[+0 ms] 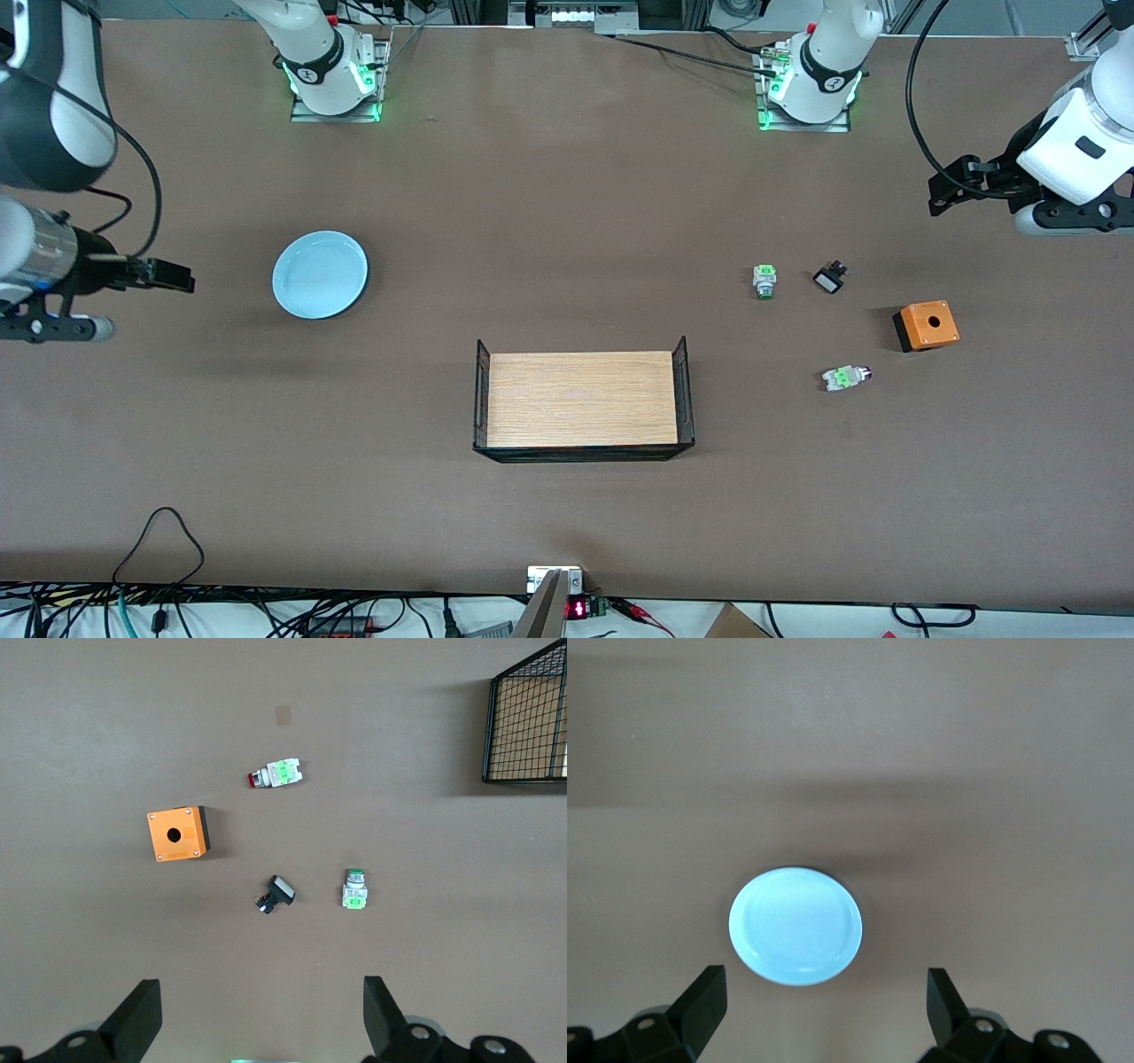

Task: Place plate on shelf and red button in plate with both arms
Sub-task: 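Move the right gripper down to the edge of the light blue plate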

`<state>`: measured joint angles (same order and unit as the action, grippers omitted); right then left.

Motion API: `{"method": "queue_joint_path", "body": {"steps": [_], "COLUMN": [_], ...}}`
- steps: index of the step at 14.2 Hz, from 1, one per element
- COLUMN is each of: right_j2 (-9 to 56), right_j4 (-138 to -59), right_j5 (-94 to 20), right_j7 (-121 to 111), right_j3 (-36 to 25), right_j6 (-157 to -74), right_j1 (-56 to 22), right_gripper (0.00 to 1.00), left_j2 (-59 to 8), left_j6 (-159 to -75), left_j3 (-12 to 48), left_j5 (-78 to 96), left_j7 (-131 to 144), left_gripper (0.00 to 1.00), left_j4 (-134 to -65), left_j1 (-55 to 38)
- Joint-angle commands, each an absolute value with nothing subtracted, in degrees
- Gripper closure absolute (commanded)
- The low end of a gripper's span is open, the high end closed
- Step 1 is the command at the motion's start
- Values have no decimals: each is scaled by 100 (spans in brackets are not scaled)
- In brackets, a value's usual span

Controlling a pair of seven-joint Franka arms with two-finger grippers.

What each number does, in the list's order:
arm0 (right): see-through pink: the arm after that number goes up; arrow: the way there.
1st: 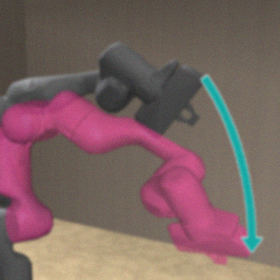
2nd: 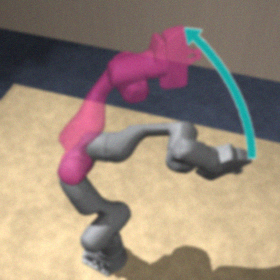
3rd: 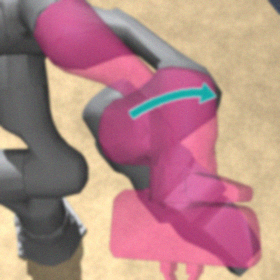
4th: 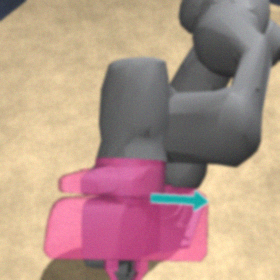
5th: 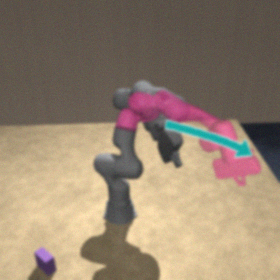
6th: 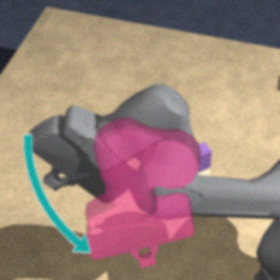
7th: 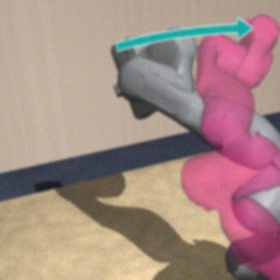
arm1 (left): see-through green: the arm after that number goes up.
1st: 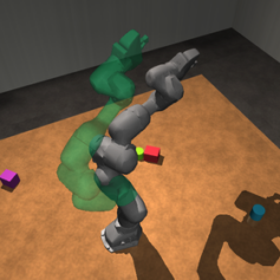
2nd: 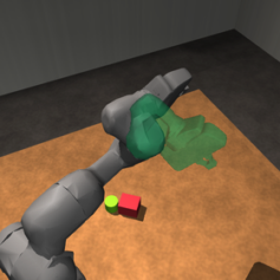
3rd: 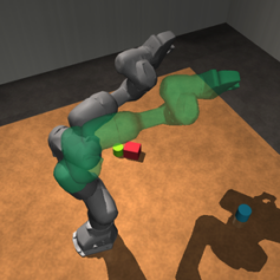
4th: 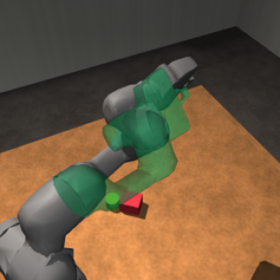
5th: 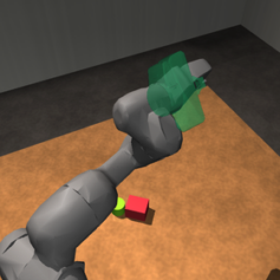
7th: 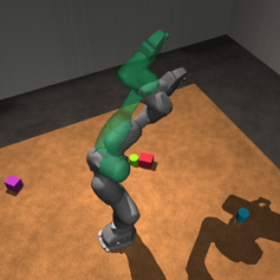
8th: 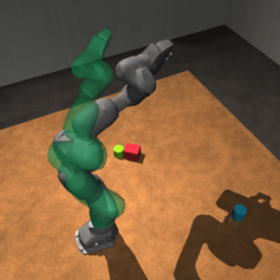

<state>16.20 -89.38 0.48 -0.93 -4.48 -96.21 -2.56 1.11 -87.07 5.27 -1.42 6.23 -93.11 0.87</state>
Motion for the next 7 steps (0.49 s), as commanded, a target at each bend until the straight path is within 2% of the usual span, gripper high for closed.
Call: {"method": "queue_joint_path", "body": {"steps": [1,7], "right_j2": [1573,1125], "right_j4": [-9525,-11792], "right_j5": [27,18], "right_j7": [-9,88], "right_j3": [-431,-422], "right_j6": [-10193,-12267], "right_j1": [-387,-317], "right_gripper": [0,0], "left_j2": [35,35], "left_j6": [-8622,-8622], "left_j3": [519,519], "left_j5": [-123,-123], "left_j7": [519,519], "left_gripper": [0,0], "left_j4": [-9141,-9141], "left_j1": [105,105]}}
